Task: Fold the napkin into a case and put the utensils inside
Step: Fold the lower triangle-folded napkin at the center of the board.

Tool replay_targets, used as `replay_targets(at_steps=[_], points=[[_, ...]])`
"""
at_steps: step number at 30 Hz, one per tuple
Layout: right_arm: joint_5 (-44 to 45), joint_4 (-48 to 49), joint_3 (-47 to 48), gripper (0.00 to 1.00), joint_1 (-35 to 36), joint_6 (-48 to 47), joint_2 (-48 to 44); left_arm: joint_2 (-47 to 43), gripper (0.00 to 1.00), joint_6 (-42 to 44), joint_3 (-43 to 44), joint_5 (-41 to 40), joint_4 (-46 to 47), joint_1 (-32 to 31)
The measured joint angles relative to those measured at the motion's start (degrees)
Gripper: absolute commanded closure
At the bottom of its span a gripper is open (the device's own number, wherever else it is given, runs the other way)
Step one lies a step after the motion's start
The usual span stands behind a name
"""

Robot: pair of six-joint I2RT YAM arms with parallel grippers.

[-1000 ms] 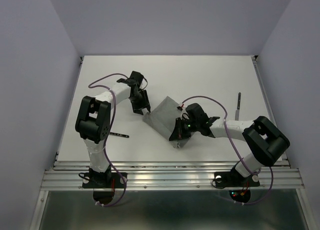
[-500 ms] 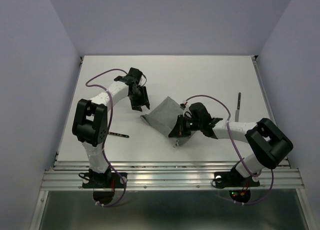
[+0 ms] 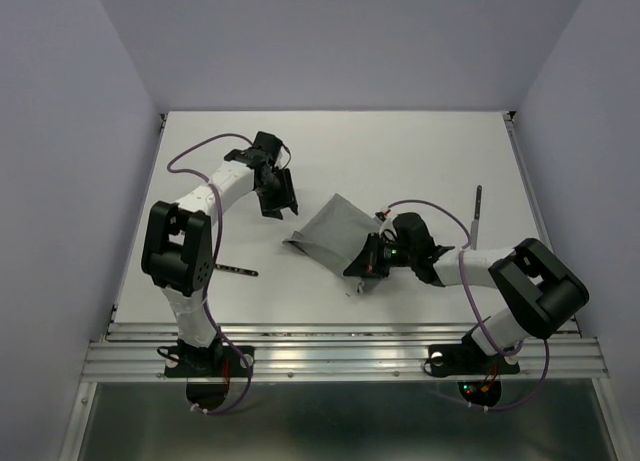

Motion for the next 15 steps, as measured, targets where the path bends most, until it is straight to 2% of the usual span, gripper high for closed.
replay_targets(at_steps=[2,3,4,5,7,15], points=[[-0.42,1.60,-0.61,0.99,-0.09,0.79,0.02,-0.28,0.41,0.00,0.00,0.00,-0.31,0.31],[-0.57,2.01,-0.74,0.99,-0.09,1.07,0.02,-0.46,0.33,-0.02,0.00,0.00,-0.59,0.50],[-0.66,2.29,-0.76,0.99,-0.09,1.38,0.02,-0.70,0.28,-0.07,-0.02,0.15,-0.81,0.81],[-0.79,2.78,-0.79,0.99,-0.09,1.51,0.02,-0.94,0.18,-0.28,-0.11,0.26,-0.87,1.07],[-0.87,3.17,-0.79,0.99,-0.09,1.70,0.02,-2.27,0.10,-0.85,-1.05,0.39,-0.98,1.79],[-1.33,4.11,-0.79,0.99,-0.09,1.92,0.02,-10.51,0.09,-4.68,-9.31,2.16,-0.48,2.62]])
